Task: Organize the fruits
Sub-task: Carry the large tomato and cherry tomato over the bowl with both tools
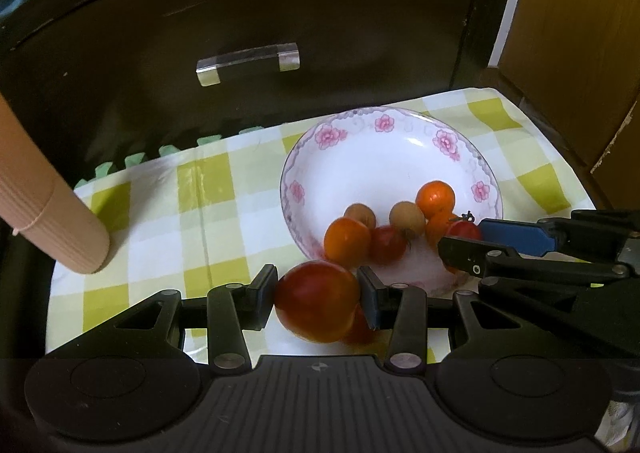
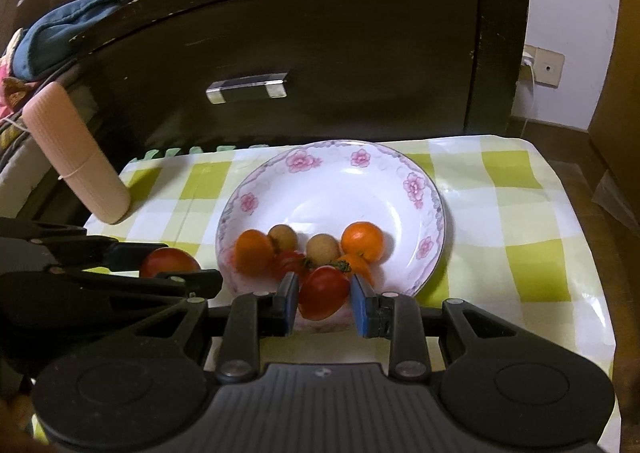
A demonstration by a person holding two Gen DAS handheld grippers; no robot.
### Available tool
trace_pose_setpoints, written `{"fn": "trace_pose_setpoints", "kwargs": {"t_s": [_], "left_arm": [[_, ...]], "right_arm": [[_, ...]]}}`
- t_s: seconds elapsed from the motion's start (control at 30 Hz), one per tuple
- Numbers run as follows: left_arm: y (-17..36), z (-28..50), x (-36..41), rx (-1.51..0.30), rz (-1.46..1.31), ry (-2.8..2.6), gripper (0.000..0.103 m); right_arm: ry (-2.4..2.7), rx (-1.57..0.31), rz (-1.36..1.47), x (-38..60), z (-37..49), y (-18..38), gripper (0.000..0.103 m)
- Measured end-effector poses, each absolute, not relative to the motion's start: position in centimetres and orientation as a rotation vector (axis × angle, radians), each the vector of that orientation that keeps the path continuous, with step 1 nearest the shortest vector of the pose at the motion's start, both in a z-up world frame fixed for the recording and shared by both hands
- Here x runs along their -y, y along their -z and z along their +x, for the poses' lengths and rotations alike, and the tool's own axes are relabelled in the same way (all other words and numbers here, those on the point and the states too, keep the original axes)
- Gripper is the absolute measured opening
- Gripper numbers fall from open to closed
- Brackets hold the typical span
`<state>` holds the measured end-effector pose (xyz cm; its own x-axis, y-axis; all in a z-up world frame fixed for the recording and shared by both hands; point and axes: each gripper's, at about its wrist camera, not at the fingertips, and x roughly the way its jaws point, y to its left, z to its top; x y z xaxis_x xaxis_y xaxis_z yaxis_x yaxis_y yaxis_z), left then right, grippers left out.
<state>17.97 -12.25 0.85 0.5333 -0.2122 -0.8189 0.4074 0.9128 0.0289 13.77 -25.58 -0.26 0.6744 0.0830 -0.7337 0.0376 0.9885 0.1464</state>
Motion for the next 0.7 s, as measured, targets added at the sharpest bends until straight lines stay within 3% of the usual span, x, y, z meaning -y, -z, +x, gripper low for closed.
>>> {"fn": "trace_pose_setpoints", "kwargs": {"t_s": [0.7], "left_arm": [[0.1,21.7,13.7,-0.941,0.178,0.364,0.051]], "right_arm": [[-0.011,-0.778,0.214,27.3,16.6,0.5,0.028]]}}
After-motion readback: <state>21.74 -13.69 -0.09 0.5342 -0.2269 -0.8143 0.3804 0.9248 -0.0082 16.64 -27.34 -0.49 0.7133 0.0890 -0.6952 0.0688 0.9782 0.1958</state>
